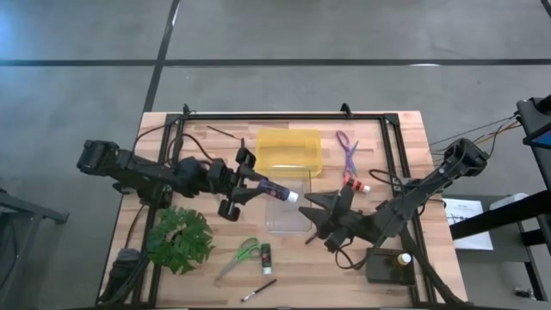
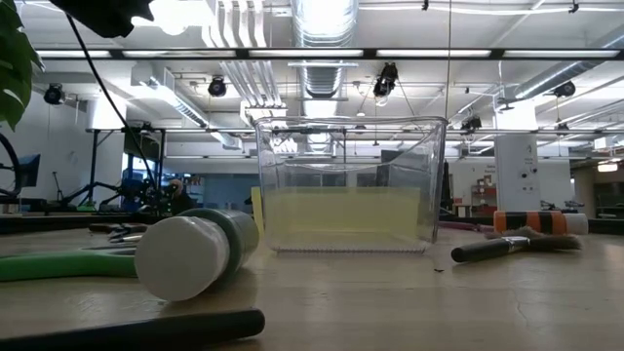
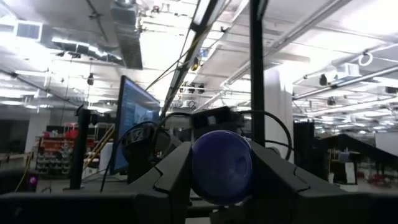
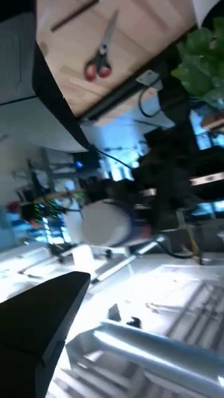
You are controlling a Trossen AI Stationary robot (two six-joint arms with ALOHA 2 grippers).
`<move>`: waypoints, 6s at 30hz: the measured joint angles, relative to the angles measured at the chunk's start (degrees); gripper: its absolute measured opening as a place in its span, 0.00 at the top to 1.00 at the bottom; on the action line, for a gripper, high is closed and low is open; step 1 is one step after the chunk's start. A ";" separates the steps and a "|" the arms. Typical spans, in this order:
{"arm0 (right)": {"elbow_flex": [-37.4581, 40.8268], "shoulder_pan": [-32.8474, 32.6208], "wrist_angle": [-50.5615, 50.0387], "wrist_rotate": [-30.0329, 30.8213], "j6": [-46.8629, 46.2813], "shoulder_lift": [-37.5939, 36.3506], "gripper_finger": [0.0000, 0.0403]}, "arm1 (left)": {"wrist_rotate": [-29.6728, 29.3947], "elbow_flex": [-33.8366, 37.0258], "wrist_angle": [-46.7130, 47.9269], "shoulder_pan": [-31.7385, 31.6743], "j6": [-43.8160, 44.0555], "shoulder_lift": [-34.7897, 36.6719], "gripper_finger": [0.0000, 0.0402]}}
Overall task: Pick & Place Paint Supplies
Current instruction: Put the blue paint bottle into the black bin
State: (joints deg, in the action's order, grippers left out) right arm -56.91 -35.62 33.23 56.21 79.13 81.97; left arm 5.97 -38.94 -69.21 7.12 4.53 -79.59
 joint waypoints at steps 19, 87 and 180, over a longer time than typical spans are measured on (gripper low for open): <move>0.18 6.65 6.19 -12.57 3.52 0.00 0.18 | -0.61 0.00 0.23 -0.27 1.46 0.00 0.65; -16.12 0.64 -46.38 8.98 -38.92 -0.15 0.73 | -19.35 -0.02 48.91 -0.53 -20.21 17.96 0.19; -13.44 -36.26 -101.35 -50.69 -193.77 6.88 0.73 | -19.42 -0.02 48.30 -0.80 -19.58 18.64 0.29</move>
State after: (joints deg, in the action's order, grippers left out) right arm -70.35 -71.87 -68.12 5.52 -114.65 88.86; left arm -13.44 -38.96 -20.91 6.33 -15.05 -60.95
